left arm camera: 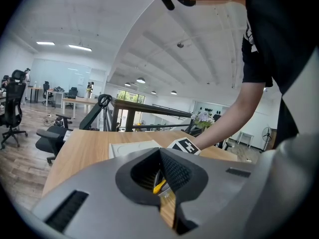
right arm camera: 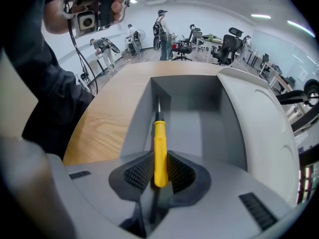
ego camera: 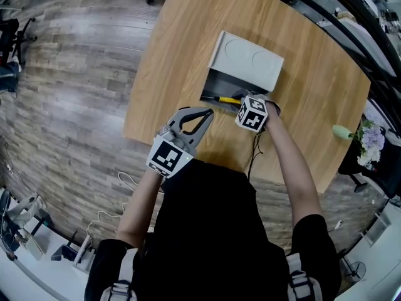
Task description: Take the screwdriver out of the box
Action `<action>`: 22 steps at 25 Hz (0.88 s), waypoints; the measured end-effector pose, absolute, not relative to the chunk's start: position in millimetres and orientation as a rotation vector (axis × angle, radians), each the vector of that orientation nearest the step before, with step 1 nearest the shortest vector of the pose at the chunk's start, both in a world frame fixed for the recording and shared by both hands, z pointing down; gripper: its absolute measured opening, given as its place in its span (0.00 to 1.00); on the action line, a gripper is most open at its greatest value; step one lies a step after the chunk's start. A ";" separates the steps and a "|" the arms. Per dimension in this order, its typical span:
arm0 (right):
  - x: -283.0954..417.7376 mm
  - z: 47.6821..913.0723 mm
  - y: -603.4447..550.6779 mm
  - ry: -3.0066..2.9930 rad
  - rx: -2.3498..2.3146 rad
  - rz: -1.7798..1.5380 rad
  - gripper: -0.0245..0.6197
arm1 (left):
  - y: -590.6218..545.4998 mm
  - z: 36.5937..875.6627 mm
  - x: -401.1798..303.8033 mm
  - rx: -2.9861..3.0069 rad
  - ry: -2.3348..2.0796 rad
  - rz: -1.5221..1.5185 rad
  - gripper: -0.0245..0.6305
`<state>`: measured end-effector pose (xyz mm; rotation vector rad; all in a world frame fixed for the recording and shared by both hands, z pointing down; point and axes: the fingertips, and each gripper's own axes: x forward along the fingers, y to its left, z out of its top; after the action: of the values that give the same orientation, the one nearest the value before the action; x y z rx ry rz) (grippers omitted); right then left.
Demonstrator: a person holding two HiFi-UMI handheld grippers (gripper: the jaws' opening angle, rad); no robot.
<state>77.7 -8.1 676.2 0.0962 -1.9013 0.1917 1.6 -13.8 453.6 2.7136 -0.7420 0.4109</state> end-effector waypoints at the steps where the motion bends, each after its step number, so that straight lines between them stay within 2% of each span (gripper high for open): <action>1: 77.8 676.1 -7.7 -1.892 0.098 0.189 0.17 | -12.8 452.5 2.3 2.715 -0.741 0.410 0.07; 22: 97.3 665.2 -10.8 -1.880 0.203 0.100 0.17 | 17.5 436.1 6.5 2.729 -0.775 0.466 0.07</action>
<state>97.3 -10.8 665.2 0.2027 -1.8804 0.1002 6.5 17.5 436.1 2.7292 -0.7746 0.4663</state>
